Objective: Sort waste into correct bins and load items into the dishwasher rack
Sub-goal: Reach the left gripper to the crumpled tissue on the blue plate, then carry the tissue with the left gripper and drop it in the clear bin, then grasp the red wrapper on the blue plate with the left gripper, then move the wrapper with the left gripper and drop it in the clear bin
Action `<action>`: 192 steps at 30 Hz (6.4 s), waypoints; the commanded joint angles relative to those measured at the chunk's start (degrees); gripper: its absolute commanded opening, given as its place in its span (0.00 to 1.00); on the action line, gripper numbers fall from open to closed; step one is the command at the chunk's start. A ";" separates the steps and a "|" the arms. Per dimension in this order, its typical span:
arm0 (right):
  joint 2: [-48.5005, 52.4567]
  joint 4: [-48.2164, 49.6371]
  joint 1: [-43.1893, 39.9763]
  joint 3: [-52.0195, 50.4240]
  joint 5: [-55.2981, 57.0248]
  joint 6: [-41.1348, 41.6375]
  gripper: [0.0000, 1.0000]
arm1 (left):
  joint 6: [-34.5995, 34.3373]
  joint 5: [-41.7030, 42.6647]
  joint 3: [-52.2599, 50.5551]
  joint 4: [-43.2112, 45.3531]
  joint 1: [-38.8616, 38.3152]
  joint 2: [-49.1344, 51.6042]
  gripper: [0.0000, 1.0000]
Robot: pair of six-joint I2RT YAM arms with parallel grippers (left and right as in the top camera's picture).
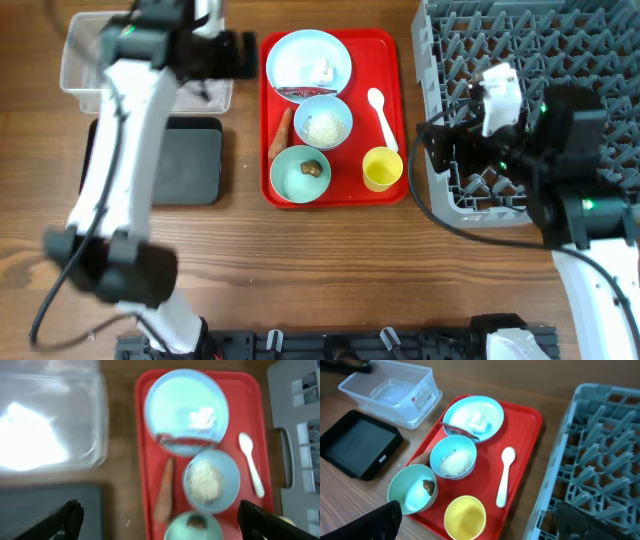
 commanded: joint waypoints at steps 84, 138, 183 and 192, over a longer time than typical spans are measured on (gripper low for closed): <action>2.99 -2.51 0.33 1.53 -1.44 9.49 1.00 | -20.31 -7.43 2.54 8.92 3.23 12.92 1.00; 2.99 -3.54 0.33 1.53 0.07 9.40 1.00 | -34.47 -7.19 2.54 14.05 -7.10 17.86 0.04; 2.99 -3.50 0.33 1.53 0.07 9.46 1.00 | -20.65 -5.09 2.54 -9.70 13.42 -6.95 1.00; 3.02 -3.52 0.33 1.53 0.07 9.46 1.00 | -6.88 -5.07 2.51 -8.52 -2.43 -4.48 1.00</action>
